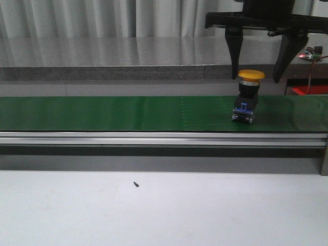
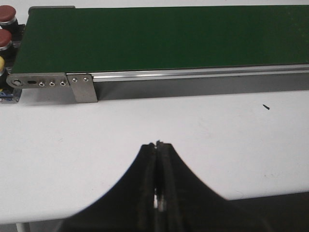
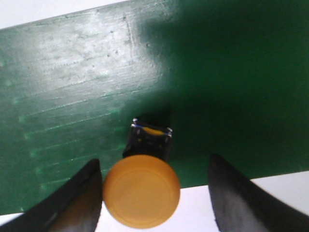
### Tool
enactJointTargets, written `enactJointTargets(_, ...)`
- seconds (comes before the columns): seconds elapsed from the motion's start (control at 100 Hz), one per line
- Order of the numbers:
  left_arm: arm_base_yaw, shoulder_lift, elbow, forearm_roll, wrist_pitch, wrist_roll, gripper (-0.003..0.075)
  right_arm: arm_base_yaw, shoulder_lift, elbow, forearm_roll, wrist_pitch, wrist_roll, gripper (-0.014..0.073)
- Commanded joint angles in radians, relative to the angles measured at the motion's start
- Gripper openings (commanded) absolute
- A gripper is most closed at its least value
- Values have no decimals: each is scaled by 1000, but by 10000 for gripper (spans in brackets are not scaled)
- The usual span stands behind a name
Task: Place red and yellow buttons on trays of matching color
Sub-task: 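Lower the right gripper onto the second yellow button and grasp it, then carry the second button to the yellow tray and release it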
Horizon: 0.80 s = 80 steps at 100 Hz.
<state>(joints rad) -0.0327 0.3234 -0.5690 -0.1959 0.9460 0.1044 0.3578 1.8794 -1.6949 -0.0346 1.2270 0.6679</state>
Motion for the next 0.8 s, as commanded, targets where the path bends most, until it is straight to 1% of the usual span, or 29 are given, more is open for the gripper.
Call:
enactJointTargets(0.0,-6,11,-25,-13,-60,0,-20,-10,-35,-32,-19,24,7,476)
enactJointTargets(0.26,-6,11,-25,-13,-60,0,-20,-19,38,-30,-12,47,7,476)
enactJointTargets(0.42,-6,11,-25,-13,-60,0,-20,-25,46,-16,-12,51,7,476)
enactJointTargets(0.48,-6,11,-25,-13,-60,0,-20,-33,46,-16,-12,56,7,463)
enactJointTargets(0.51,-6,11,-25,-13,-60,0,-20,-35,46,-16,-12,59,7,445)
enactJointTargets(0.55,-6,11,-25,-13,-60,0,-20,-39,46,-16,-12,65,7,400)
enactJointTargets(0.6,-6,11,-25,-13,-60,0,-20,-44,46,-16,-12,70,7,326)
enactJointTargets(0.66,-6,11,-25,-13,-60,0,-20,-45,46,-16,-12,73,7,218)
enactJointTargets(0.67,-6,11,-25,-13,-60,0,-20,-45,46,-16,-12,73,7,218)
enactJointTargets(0.72,-6,11,-25,-13,-60,0,-20,-45,45,-16,-12,74,7,153)
enactJointTargets(0.79,-6,11,-25,-13,-60,0,-20,-45,40,-16,-13,67,7,102)
